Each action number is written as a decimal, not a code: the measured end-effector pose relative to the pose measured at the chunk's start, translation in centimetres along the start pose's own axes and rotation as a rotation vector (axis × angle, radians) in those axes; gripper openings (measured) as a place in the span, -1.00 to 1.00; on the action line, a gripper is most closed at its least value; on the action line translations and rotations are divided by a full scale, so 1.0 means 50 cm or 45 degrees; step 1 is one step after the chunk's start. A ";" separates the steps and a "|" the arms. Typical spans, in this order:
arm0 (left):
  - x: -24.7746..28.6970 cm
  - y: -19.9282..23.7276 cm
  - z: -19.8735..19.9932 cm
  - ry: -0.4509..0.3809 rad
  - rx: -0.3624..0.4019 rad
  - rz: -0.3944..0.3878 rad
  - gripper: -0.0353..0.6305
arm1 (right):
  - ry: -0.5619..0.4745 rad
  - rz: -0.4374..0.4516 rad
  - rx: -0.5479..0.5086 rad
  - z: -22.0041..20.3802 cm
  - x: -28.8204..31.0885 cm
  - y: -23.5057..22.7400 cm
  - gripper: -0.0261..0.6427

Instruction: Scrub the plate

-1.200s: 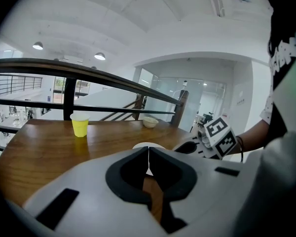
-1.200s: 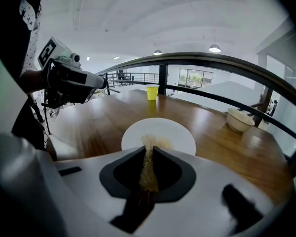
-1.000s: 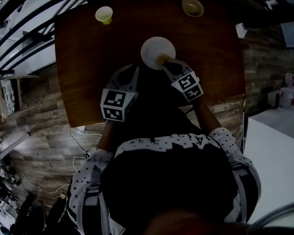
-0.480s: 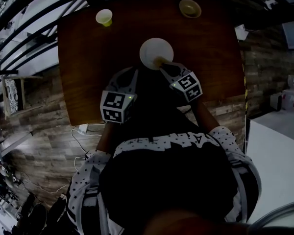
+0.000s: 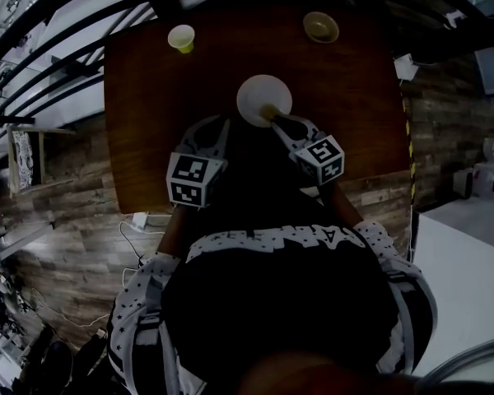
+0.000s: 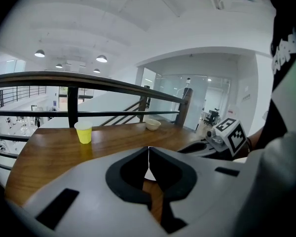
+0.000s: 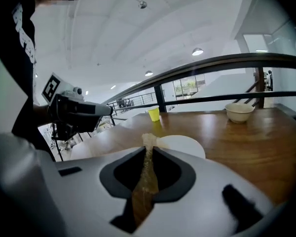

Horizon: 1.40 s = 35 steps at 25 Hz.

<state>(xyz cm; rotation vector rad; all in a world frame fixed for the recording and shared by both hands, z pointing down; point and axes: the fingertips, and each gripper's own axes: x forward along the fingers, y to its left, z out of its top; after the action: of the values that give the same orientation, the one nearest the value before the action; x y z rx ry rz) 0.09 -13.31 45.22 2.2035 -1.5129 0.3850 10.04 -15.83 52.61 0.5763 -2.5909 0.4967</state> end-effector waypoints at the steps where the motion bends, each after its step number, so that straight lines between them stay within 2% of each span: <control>1: -0.001 0.000 0.000 0.002 0.005 0.003 -0.85 | -0.033 -0.002 0.022 0.008 -0.004 -0.001 -0.78; 5: -0.007 -0.003 0.000 0.007 0.013 0.021 -0.85 | -0.129 -0.010 0.096 0.033 -0.018 -0.006 -0.78; 11: -0.022 0.000 -0.004 0.016 0.015 0.056 -0.85 | -0.197 -0.039 0.149 0.060 -0.027 -0.021 -0.78; 15: -0.033 0.005 -0.011 0.033 0.025 0.087 -0.85 | -0.164 -0.031 0.092 0.056 -0.019 -0.017 -0.78; 19: -0.039 0.010 -0.017 0.037 0.026 0.103 -0.85 | -0.161 -0.078 0.100 0.058 -0.020 -0.023 -0.78; 28: -0.044 0.010 -0.021 0.020 0.010 0.105 -0.85 | -0.170 -0.102 0.074 0.074 -0.040 -0.020 -0.78; 35: -0.049 0.000 -0.025 0.013 0.001 0.111 -0.85 | -0.163 -0.042 -0.042 0.085 -0.043 0.009 -0.78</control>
<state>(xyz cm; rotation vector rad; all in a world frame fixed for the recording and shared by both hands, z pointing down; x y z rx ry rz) -0.78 -10.70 45.17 2.1382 -1.6076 0.4232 10.13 -16.59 47.90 0.6586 -2.6996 0.4175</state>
